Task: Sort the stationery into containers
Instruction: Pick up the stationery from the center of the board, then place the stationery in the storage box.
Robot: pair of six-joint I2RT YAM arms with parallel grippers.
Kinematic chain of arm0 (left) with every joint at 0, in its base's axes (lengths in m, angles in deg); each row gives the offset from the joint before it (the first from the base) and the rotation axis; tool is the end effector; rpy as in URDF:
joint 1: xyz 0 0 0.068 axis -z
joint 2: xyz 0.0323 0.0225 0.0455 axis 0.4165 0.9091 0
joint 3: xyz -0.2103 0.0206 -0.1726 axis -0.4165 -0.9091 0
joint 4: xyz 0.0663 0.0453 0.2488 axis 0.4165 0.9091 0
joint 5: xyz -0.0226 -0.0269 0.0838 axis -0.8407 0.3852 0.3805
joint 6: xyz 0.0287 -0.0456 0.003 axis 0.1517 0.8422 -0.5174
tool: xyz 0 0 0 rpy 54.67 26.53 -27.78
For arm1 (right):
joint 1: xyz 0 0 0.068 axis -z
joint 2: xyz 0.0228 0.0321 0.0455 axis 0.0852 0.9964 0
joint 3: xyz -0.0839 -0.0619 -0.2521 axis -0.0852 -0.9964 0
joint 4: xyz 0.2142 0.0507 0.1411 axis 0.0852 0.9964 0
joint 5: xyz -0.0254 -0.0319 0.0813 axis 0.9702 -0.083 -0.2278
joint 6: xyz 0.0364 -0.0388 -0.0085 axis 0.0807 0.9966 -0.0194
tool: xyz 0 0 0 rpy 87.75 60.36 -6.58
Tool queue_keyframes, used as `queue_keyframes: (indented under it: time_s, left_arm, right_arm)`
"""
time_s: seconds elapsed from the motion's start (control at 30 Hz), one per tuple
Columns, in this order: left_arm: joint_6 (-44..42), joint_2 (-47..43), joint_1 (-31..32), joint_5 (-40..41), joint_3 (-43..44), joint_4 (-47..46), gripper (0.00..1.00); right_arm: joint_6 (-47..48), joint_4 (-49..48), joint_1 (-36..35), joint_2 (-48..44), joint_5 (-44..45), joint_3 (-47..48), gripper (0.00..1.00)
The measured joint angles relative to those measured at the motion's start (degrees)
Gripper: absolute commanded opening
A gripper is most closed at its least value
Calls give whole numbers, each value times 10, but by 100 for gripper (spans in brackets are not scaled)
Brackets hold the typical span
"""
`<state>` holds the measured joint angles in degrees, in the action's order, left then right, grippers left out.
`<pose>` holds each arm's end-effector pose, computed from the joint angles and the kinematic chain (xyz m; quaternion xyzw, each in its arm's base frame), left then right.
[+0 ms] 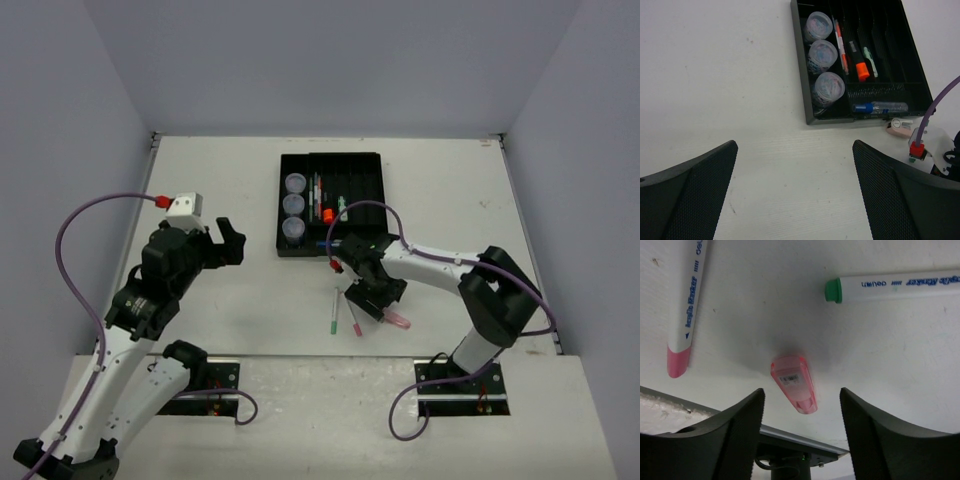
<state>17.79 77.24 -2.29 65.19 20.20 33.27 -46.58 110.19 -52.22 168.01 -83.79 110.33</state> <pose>0.1312 -0.0477 0.3288 -0.0483 0.8294 -0.1505 0.5358 0.1876 0.1988 0.1657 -0.4064 0.9126 -0.0441 0.0092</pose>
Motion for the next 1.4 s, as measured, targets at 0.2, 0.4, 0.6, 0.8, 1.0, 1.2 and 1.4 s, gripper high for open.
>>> queue_keyframes:
  time_s: [0.2,0.4,0.6,0.8,1.0,1.2,1.4]
  left_arm:
    - [0,-4,0,0,0,0,100]
    - [0,-3,0,0,0,0,100]
    - [0,4,0,0,0,0,100]
    - [0,11,0,1,0,0,100]
    - [0,20,0,4,0,0,100]
    - [0,32,0,6,0,0,100]
    - [0,51,0,7,0,0,100]
  right_arm:
    - [12,10,-3,74,-15,14,46]
    - [18,24,-12,87,-23,24,25]
    - [11,23,-24,74,-7,25,15]
    - [0,32,-27,-8,29,45,4]
    - [-29,-32,18,-58,44,163,0]
    - [-109,-72,124,117,12,402,0]
    - [-165,-48,175,309,16,593,0]
